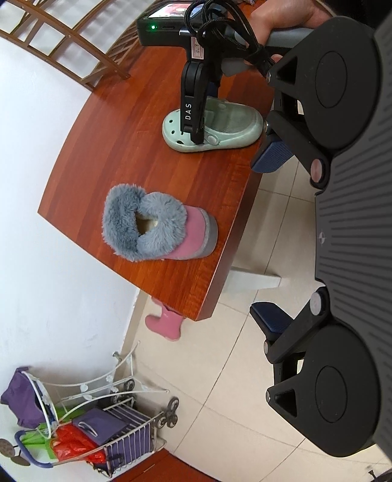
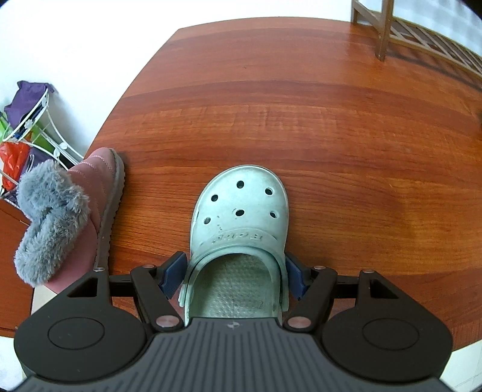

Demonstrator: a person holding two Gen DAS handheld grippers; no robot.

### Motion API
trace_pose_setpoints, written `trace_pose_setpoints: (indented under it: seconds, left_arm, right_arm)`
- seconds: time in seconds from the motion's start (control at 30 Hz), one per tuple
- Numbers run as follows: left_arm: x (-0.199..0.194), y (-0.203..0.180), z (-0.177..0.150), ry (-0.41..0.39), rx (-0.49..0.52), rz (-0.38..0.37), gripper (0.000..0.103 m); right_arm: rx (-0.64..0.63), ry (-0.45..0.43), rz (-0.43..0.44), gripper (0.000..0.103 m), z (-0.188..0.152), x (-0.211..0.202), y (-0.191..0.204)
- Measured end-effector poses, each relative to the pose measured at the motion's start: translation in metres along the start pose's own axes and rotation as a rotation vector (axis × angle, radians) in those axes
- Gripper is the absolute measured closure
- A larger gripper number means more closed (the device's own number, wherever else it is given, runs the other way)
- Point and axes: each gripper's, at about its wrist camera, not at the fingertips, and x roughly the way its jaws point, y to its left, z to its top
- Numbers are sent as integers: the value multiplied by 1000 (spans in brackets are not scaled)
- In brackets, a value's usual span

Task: Organize scattered shoes
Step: 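Carry the green clog with the right tool beside the pink boot and release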

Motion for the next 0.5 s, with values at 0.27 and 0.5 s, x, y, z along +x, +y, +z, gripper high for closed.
trace_pose_setpoints:
  seconds: [0.27, 0.5]
  left_arm:
    - [6, -21, 8, -1, 36, -28, 9]
    - [18, -54, 21, 4, 98, -78, 9]
  right_arm:
    - [-101, -35, 15, 15, -2, -16, -3]
    - [-199, -84, 6, 13, -5, -44, -20]
